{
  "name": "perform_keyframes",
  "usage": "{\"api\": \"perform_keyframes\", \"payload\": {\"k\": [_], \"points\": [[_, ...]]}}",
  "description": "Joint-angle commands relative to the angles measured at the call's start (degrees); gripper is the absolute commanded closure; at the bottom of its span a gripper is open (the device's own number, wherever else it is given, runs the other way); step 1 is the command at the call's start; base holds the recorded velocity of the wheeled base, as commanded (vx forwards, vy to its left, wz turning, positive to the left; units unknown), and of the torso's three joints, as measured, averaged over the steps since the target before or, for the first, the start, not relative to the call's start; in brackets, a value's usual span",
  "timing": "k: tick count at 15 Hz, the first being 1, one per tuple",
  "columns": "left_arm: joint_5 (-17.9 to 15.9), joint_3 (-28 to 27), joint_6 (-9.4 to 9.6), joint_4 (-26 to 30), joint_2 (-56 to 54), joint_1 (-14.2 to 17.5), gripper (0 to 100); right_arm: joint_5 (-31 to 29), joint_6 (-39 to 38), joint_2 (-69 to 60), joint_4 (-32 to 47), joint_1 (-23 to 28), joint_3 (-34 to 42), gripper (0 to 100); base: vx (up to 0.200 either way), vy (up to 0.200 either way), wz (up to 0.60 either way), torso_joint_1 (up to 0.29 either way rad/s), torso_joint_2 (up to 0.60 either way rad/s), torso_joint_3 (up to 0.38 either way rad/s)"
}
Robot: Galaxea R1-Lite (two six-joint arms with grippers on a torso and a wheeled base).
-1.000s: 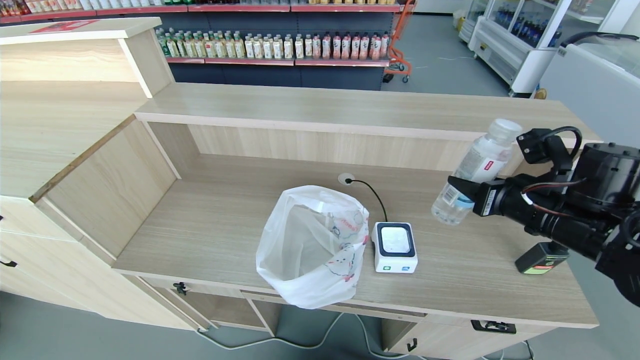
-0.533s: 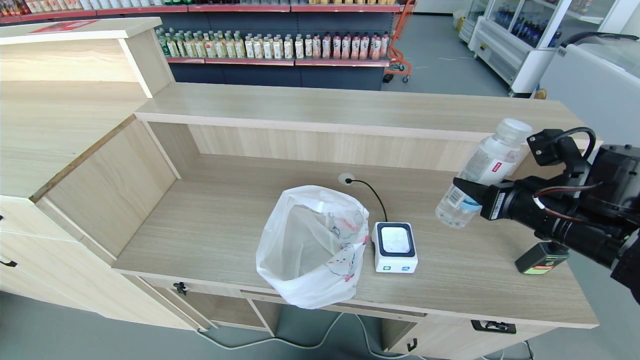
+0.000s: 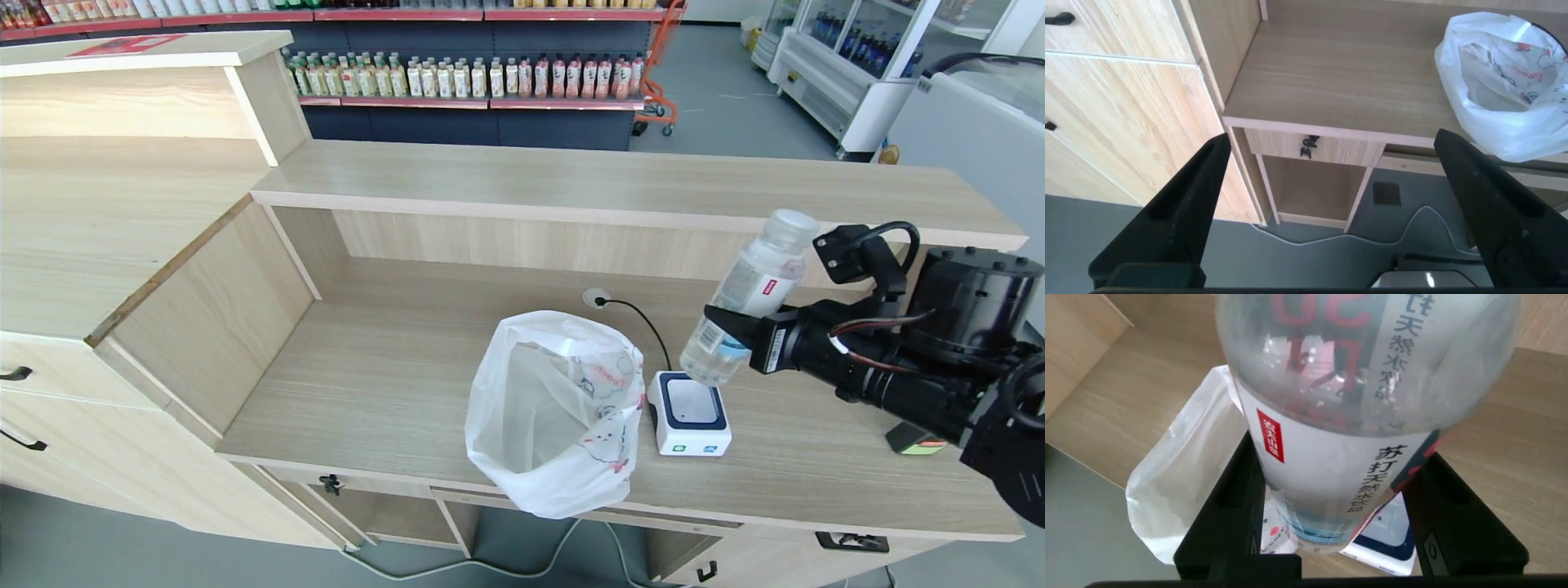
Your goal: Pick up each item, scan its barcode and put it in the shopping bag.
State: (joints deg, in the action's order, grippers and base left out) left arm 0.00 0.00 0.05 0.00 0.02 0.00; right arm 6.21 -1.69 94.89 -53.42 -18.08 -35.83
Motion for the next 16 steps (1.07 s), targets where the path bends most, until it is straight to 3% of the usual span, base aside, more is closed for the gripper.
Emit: {"api": "perform_keyframes", "payload": {"k": [1, 4, 9, 16], "points": [[-0.09, 0.00, 0.13, -0.09, -0.02, 0.00, 0, -0.14, 0.73, 5.92, -0.11, -1.78, -1.09, 100, 0.000, 0.000, 0.00, 0.000, 0.00, 0.000], [0.00, 0.00, -0.14, 0.00, -0.02, 0.00, 0, 0.12, 4.07, 14.53, -4.50, -2.14, -2.23, 100, 0.000, 0.000, 0.00, 0.000, 0.00, 0.000], [0.00, 0.00, -0.14, 0.00, -0.02, 0.00, 0, 1.79, 5.83, 27.89, -20.58, -6.79, -3.72, 100, 0.000, 0.000, 0.00, 0.000, 0.00, 0.000], [0.00, 0.00, -0.14, 0.00, -0.02, 0.00, 0, 1.44, 6.09, 35.71, -25.07, -12.68, -7.94, 100, 0.000, 0.000, 0.00, 0.000, 0.00, 0.000]]}}
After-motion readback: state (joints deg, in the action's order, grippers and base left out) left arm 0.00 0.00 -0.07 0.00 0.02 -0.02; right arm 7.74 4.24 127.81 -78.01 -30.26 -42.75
